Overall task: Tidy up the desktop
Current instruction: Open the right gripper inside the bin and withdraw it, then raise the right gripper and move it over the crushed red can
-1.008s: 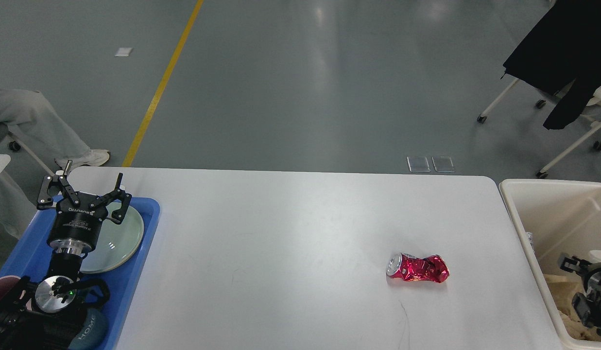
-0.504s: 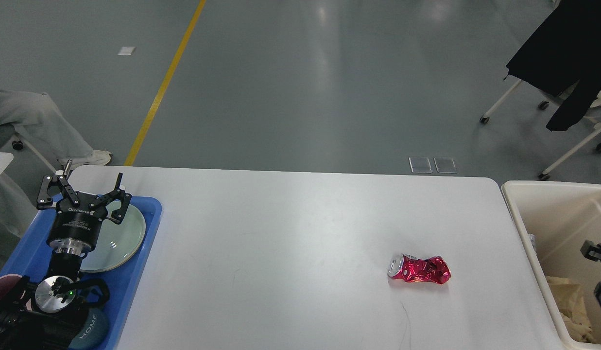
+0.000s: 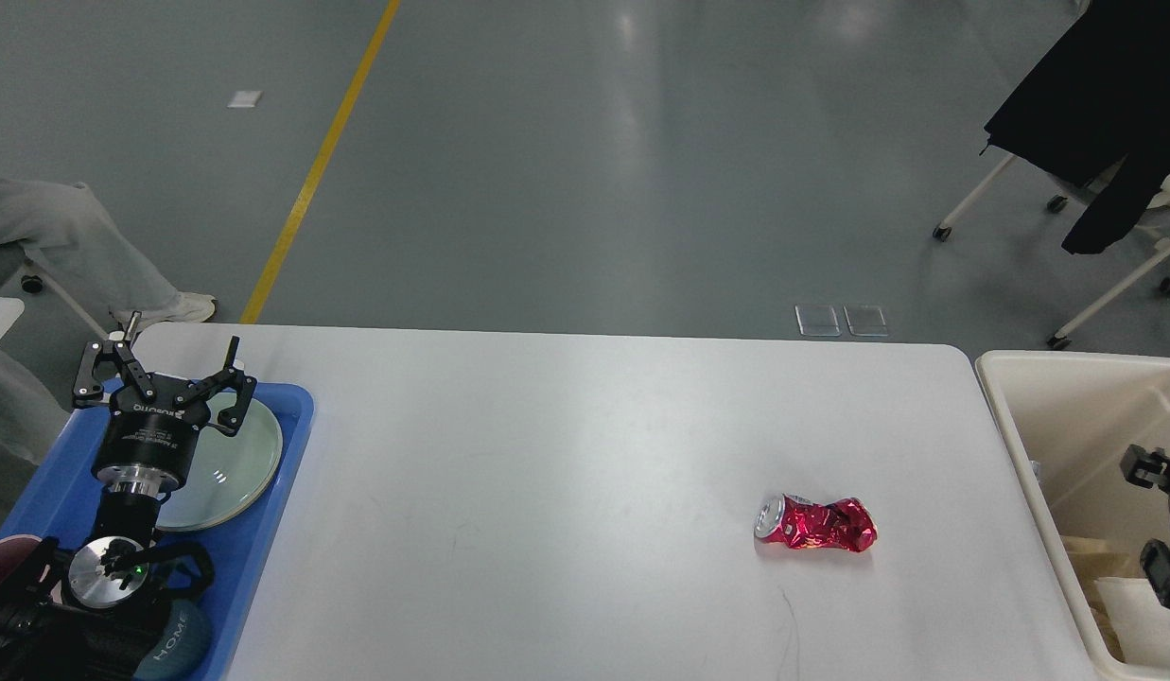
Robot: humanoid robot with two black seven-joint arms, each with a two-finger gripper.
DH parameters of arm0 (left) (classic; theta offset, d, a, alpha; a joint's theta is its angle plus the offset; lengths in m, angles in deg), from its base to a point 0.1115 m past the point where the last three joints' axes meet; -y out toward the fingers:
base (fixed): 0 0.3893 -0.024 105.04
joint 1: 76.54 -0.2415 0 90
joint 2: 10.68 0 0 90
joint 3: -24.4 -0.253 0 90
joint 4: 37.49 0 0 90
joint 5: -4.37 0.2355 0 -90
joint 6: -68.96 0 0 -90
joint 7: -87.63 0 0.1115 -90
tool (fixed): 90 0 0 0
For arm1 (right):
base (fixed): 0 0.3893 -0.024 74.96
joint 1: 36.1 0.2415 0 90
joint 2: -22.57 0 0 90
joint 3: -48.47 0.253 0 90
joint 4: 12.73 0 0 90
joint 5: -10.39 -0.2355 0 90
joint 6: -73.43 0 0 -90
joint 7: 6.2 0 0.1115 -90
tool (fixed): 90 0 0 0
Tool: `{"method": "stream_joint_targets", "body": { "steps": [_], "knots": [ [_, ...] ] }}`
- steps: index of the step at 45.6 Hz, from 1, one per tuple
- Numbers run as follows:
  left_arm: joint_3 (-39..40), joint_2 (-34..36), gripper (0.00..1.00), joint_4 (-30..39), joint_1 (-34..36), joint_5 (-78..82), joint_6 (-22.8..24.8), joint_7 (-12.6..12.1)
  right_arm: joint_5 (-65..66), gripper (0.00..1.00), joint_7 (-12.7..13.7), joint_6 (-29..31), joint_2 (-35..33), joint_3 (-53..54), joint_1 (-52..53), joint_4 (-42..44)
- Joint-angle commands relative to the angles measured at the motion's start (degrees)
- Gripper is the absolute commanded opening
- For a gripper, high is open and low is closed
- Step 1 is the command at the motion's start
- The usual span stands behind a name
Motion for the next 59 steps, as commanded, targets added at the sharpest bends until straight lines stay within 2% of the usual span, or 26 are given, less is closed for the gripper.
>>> {"method": "stream_joint_targets", "body": {
  "steps": [1,14,18,25,35,38,42,50,55,59],
  "knots": [
    [0.0,0.1,0.96,0.0,0.0,0.0,0.0,0.0,-0.3,1.0,0.0,-0.1,0.5,0.1,-0.6,0.0],
    [0.0,0.0,0.96,0.0,0.0,0.0,-0.1,0.0,-0.4,1.0,0.0,0.7,-0.2,0.5,1.0,-2.8],
    [0.0,0.1,0.96,-0.1,0.0,0.0,0.0,0.0,-0.1,1.0,0.2,2.5,-3.1,0.0,5.4,-9.0],
    [0.0,0.1,0.96,-0.1,0.0,0.0,0.0,0.0,3.2,1.0,0.8,9.1,-8.8,-3.7,18.5,-24.4],
    [0.0,0.0,0.96,0.0,0.0,0.0,0.0,0.0,8.5,1.0,1.4,20.1,-8.1,-22.1,44.5,-47.2],
    [0.0,0.0,0.96,0.0,0.0,0.0,0.0,0.0,8.4,1.0,1.4,24.0,-5.2,-26.2,53.2,-54.3],
    [0.0,0.0,0.96,0.0,0.0,0.0,0.0,0.0,8.3,1.0,1.4,31.9,-1.2,-27.6,63.9,-61.2],
    [0.0,0.0,0.96,-0.1,0.0,0.0,0.0,0.0,7.9,1.0,1.5,49.7,1.3,-26.9,79.8,-68.8],
    [0.0,0.0,0.96,0.0,-0.1,0.0,0.0,0.0,7.8,1.0,1.5,54.4,1.3,-27.3,89.0,-78.0],
    [0.0,0.0,0.96,-0.1,-0.1,0.0,-0.1,0.0,7.7,1.0,1.4,55.4,1.3,-27.3,95.4,-84.8]
  ]
}}
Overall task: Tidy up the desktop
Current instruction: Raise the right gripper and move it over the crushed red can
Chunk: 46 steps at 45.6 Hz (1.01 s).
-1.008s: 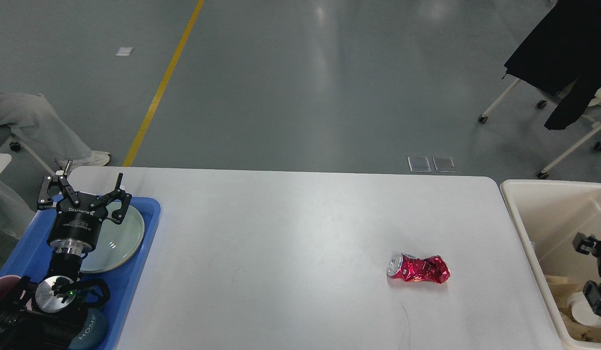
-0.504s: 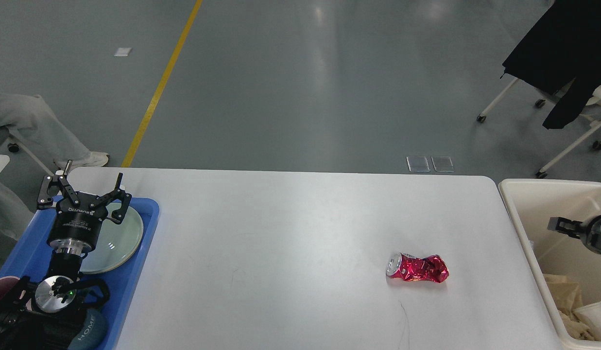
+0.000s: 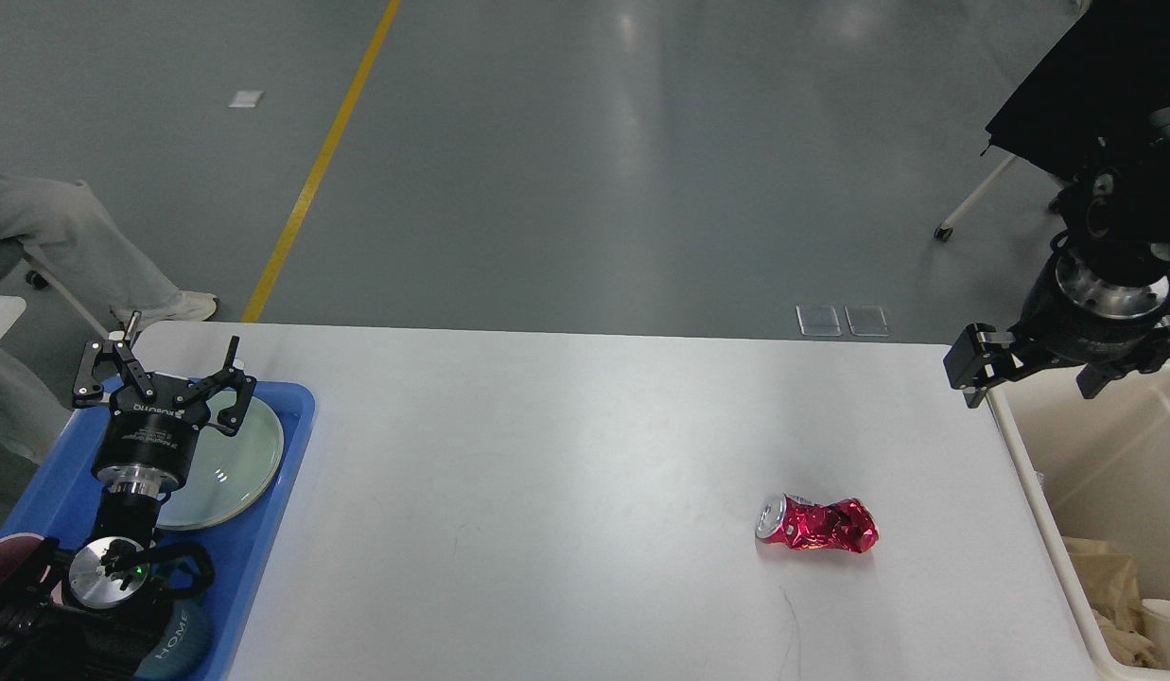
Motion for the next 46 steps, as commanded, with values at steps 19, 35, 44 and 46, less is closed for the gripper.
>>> {"method": "stream_joint_targets", "body": {
  "steps": [19,35,44,46],
  "knots": [
    [0.0,0.0,0.96,-0.1,0.0,0.0,-0.1,0.0,-9.1,1.0,-0.4,-3.7,4.4,0.6,16.9,-18.0],
    [0.0,0.0,0.96,0.0,0.1,0.0,0.0,0.0,-21.5,1.0,-0.4,-13.3,5.6,2.4,8.5,-17.2],
    [0.0,0.0,0.96,0.0,0.1,0.0,0.0,0.0,-34.3,0.98,-0.5,-21.3,4.5,1.8,4.6,-17.0],
    [0.0,0.0,0.96,0.0,0.1,0.0,0.0,0.0,-40.3,0.98,-0.5,-23.9,4.5,1.6,3.4,-17.0]
  ]
}}
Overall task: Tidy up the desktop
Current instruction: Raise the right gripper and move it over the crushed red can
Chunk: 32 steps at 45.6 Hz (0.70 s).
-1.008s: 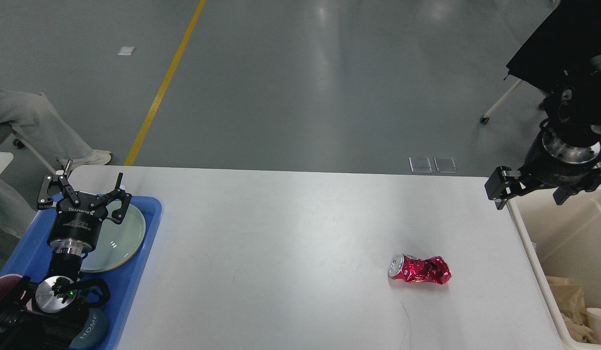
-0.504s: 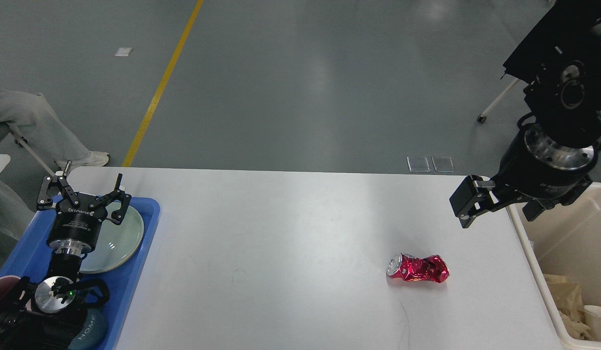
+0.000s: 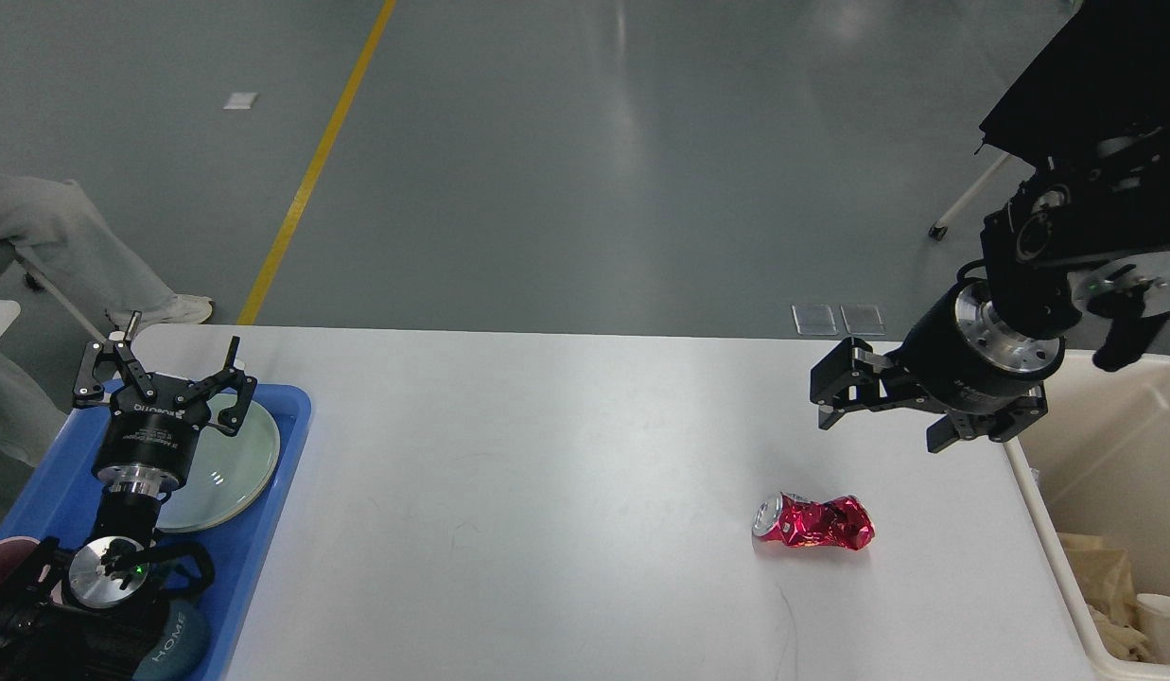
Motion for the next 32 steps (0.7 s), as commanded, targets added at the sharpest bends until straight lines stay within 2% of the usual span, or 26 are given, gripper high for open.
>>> {"method": "stream_joint_targets", "body": {
  "steps": [1,7,13,17,25,30,32],
  "knots": [
    [0.0,0.0,0.96,0.0,0.0,0.0,0.0,0.0,-15.9,0.99,0.0,-7.0,-0.5,-0.6,-3.6,0.0],
    [0.0,0.0,0.96,0.0,0.0,0.0,0.0,0.0,-27.7,0.98,0.0,-14.1,-0.1,1.2,-8.3,1.0],
    [0.0,0.0,0.96,0.0,0.0,0.0,0.0,0.0,-35.4,0.98,0.0,-22.4,-0.5,5.9,-16.3,5.8],
    [0.0,0.0,0.96,0.0,-0.1,0.1,0.0,0.0,-38.2,0.98,0.3,-24.5,-0.8,8.1,-21.5,9.3],
    [0.0,0.0,0.96,0.0,0.0,0.0,0.0,0.0,-39.7,0.94,0.6,-24.8,-2.2,13.9,-33.8,18.7],
    [0.0,0.0,0.96,0.0,-0.1,0.1,0.0,0.0,-39.7,0.85,1.4,-25.3,-2.3,18.0,-41.0,24.6],
    [0.0,0.0,0.96,0.0,0.0,0.0,0.0,0.0,-39.8,0.81,2.8,-26.6,-2.4,19.2,-43.9,27.3]
  ]
}}
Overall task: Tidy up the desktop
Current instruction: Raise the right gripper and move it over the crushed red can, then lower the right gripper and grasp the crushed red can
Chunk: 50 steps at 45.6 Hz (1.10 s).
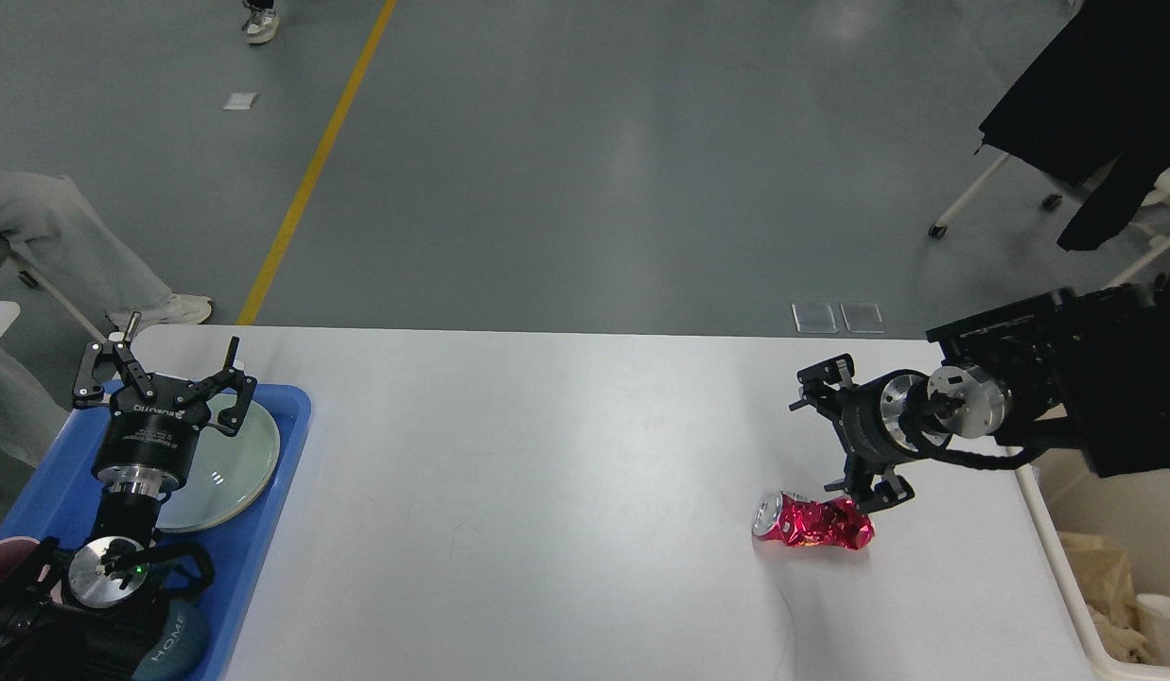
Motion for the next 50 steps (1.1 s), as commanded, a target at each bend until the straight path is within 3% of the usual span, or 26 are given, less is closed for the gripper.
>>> {"method": "stream_joint_targets", "body": {
  "steps": [1,6,12,25,45,50],
  "knots": [
    [0.0,0.0,0.96,0.0,0.0,0.0,0.0,0.0,-0.1,0.81,2.8,-2.2,-0.1,3.3,-7.0,6.5],
    [0.0,0.0,0.96,0.0,0.0,0.0,0.0,0.0,0.2,0.86,7.1,-2.9,-0.1,7.6,-13.1,12.1],
    [0.0,0.0,0.96,0.0,0.0,0.0,0.0,0.0,1.1,1.0,9.0,-2.4,-0.1,9.8,-17.0,14.6],
    [0.0,0.0,0.96,0.0,0.0,0.0,0.0,0.0,8.9,1.0,9.0,-2.2,1.1,15.0,-22.3,18.2],
    [0.0,0.0,0.96,0.0,0.0,0.0,0.0,0.0,8.4,1.0,9.0,-2.5,3.2,16.7,-27.7,24.3],
    [0.0,0.0,0.96,0.0,0.0,0.0,0.0,0.0,8.4,0.86,9.0,-2.6,3.3,17.1,-27.9,24.5]
  ]
}}
